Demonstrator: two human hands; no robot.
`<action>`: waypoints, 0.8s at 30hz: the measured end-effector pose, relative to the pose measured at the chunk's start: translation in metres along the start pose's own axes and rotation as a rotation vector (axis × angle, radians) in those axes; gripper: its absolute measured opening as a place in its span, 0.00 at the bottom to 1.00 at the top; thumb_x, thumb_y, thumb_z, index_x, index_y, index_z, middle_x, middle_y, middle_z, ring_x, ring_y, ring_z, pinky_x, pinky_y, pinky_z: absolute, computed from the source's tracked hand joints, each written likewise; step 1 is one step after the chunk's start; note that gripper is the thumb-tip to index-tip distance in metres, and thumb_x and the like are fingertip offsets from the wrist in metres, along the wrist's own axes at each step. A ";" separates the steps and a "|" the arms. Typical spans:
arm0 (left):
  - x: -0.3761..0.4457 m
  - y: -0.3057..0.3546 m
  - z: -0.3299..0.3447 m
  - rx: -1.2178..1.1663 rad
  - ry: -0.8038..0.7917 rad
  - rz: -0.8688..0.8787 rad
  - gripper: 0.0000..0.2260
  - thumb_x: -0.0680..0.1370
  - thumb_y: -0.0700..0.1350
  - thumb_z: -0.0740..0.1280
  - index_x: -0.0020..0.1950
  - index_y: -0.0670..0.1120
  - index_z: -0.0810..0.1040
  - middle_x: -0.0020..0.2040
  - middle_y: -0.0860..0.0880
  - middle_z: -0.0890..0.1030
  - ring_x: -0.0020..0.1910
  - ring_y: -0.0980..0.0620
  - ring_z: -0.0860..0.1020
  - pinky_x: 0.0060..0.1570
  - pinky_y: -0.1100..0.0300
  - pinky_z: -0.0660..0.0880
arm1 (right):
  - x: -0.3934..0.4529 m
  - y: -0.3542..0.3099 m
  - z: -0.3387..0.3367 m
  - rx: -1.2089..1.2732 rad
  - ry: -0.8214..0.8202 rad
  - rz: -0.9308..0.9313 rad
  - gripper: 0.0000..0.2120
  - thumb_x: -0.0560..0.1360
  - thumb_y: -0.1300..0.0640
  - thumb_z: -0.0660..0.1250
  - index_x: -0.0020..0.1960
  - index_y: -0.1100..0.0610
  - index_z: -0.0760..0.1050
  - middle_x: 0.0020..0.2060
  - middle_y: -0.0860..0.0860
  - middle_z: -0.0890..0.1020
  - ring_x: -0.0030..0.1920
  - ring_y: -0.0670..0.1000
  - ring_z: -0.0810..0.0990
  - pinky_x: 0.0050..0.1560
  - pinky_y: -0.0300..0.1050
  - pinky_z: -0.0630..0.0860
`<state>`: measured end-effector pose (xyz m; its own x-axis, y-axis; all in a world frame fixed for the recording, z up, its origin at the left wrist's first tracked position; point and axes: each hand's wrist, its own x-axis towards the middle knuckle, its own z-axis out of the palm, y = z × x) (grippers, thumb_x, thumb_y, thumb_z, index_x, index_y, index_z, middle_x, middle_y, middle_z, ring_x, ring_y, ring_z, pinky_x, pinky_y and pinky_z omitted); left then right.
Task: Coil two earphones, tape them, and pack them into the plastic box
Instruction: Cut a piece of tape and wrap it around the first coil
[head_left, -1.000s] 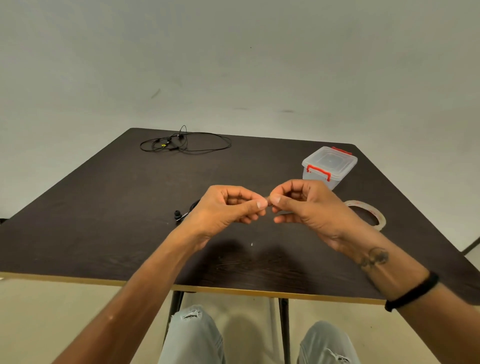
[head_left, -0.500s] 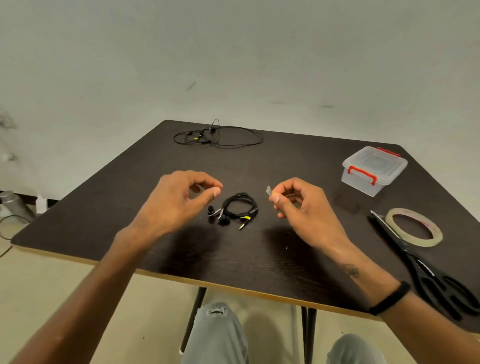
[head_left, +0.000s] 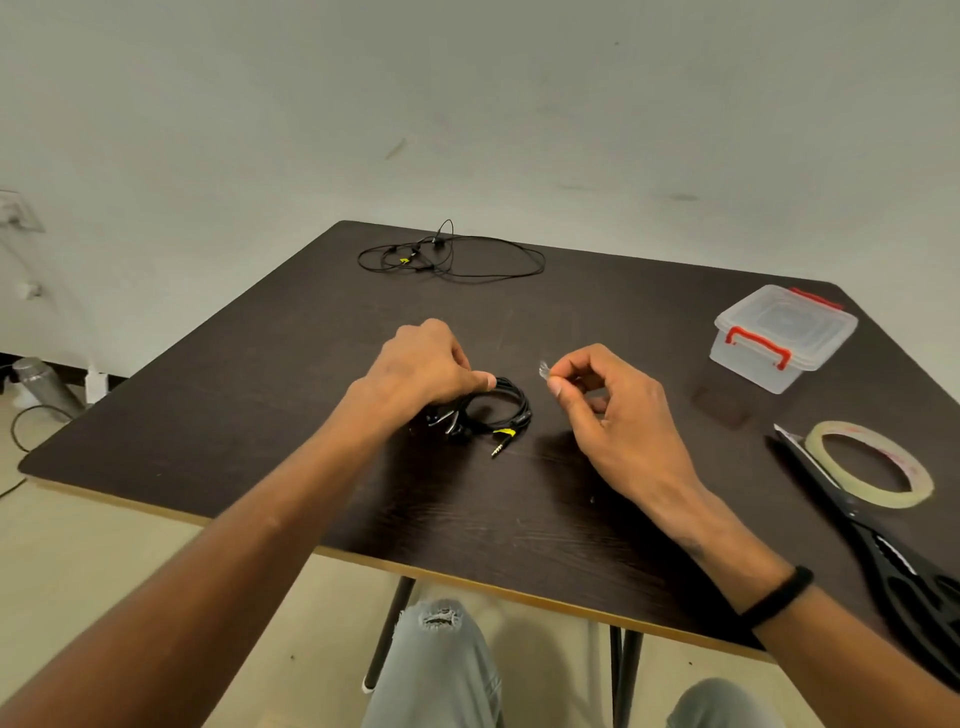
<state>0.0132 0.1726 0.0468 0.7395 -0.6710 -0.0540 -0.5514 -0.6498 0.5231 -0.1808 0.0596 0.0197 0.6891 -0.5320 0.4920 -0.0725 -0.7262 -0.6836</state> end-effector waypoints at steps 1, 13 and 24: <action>0.002 0.002 -0.001 0.010 -0.007 0.013 0.15 0.71 0.60 0.79 0.49 0.53 0.86 0.54 0.47 0.86 0.56 0.46 0.83 0.56 0.55 0.79 | 0.000 0.001 0.000 0.008 0.009 0.002 0.02 0.81 0.58 0.71 0.51 0.51 0.80 0.45 0.43 0.84 0.43 0.46 0.81 0.42 0.37 0.78; 0.024 0.015 0.001 0.203 -0.178 0.495 0.06 0.77 0.46 0.76 0.53 0.49 0.86 0.37 0.59 0.81 0.34 0.67 0.76 0.34 0.76 0.69 | 0.000 0.012 -0.002 -0.032 0.002 0.009 0.03 0.81 0.57 0.71 0.52 0.52 0.84 0.48 0.45 0.83 0.48 0.44 0.81 0.45 0.38 0.79; 0.033 0.012 -0.018 -0.063 -0.387 0.438 0.06 0.78 0.42 0.74 0.54 0.47 0.82 0.40 0.50 0.88 0.38 0.58 0.83 0.50 0.59 0.78 | -0.002 0.013 -0.002 -0.018 0.008 0.057 0.03 0.81 0.56 0.72 0.51 0.51 0.84 0.47 0.42 0.84 0.45 0.44 0.82 0.41 0.33 0.76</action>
<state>0.0376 0.1494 0.0661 0.2466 -0.9615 -0.1214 -0.7413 -0.2679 0.6154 -0.1844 0.0507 0.0106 0.6779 -0.5759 0.4570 -0.1243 -0.7024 -0.7009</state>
